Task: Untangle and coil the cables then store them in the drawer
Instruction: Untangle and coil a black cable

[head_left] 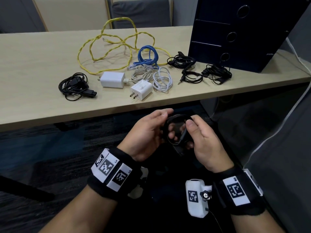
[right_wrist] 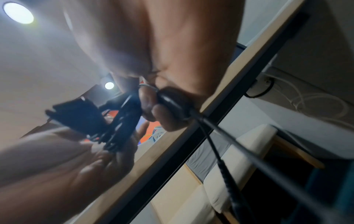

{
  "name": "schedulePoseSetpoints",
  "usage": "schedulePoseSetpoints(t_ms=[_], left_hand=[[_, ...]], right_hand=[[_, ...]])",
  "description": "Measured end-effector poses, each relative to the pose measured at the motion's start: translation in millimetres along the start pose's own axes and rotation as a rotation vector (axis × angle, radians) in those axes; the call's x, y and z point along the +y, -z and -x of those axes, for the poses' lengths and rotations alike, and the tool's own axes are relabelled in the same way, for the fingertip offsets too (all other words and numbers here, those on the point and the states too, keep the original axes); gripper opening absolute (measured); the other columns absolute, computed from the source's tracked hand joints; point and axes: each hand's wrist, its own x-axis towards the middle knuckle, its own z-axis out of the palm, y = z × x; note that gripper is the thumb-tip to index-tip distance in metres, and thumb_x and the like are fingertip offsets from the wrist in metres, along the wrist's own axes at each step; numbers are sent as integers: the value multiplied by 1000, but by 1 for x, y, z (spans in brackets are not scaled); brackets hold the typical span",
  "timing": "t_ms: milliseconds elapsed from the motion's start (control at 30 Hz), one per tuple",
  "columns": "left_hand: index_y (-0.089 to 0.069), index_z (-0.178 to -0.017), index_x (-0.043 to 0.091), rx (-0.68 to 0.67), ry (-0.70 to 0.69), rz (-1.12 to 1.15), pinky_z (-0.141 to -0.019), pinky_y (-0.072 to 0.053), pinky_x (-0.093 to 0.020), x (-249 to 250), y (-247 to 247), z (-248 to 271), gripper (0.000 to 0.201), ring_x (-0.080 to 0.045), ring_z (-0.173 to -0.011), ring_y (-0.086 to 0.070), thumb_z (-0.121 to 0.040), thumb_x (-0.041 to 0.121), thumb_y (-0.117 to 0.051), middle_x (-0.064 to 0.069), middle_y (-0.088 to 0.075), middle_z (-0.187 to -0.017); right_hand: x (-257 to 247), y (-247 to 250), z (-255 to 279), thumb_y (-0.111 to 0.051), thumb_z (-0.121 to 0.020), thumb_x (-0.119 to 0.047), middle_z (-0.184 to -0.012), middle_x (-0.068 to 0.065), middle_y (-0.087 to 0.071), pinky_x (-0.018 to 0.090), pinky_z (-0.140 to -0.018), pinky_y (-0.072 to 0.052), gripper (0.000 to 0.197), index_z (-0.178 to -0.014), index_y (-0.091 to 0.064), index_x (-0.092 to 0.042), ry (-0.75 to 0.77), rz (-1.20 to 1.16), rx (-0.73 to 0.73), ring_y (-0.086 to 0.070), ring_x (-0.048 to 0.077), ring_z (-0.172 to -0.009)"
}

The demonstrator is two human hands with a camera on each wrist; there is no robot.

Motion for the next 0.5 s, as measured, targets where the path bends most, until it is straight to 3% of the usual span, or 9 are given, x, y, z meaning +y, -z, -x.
schedulePoseSetpoints(t_ms=[67, 133, 267, 333, 400, 500], left_hand=[[-58, -117, 3, -21, -2, -228, -62, -45, -30, 4, 3, -2, 39, -21, -61, -51, -88, 29, -59, -3, -52, -65], [-64, -107, 5, -48, -20, -504, -69, -40, -36, 8, 6, -2, 40, -25, -66, -52, -87, 40, -56, 0, -54, -64], [-61, -83, 9, -64, -129, -942, -64, -37, -33, 11, 0, 0, 51, -14, -63, -46, -90, 57, -43, 0, -51, -67], [-54, -76, 15, -54, -147, -1098, -62, -38, -31, 6, -1, 1, 41, -8, -59, -43, -92, 51, -42, 3, -50, -66], [-48, -71, 19, -17, -176, -1230, -57, -36, -22, 0, 0, 0, 34, -2, -55, -43, -99, 37, -45, 8, -48, -63], [-41, -66, 24, 35, -257, -1281, -54, -33, -14, -4, -2, -2, 35, 2, -56, -46, -101, 28, -45, 8, -46, -60]], right_hand=[[-4, 6, 0, -45, -93, -52, -74, -9, -63, 26, -62, -39, 29, -85, -55, -26, 13, 111, -69, -54, 4, -64], [-7, 10, 1, -46, -102, -35, -69, -16, -63, 16, -59, -37, 20, -85, -55, -26, 19, 174, -157, -53, 0, -60], [-11, 13, 2, -46, -102, -28, -62, -19, -54, 15, -57, -36, 18, -86, -54, -23, 17, 261, -198, -50, 1, -57], [-10, 15, 3, -47, -101, -27, -59, -18, -52, 16, -56, -35, 20, -84, -54, -20, 16, 283, -198, -48, 1, -55], [-9, 16, 4, -48, -100, -28, -57, -17, -51, 16, -55, -33, 21, -82, -55, -21, 9, 294, -214, -46, 0, -54], [-8, 13, 5, -53, -99, -35, -62, -16, -57, 19, -60, -39, 19, -89, -61, -22, 2, 257, -197, -51, 1, -59]])
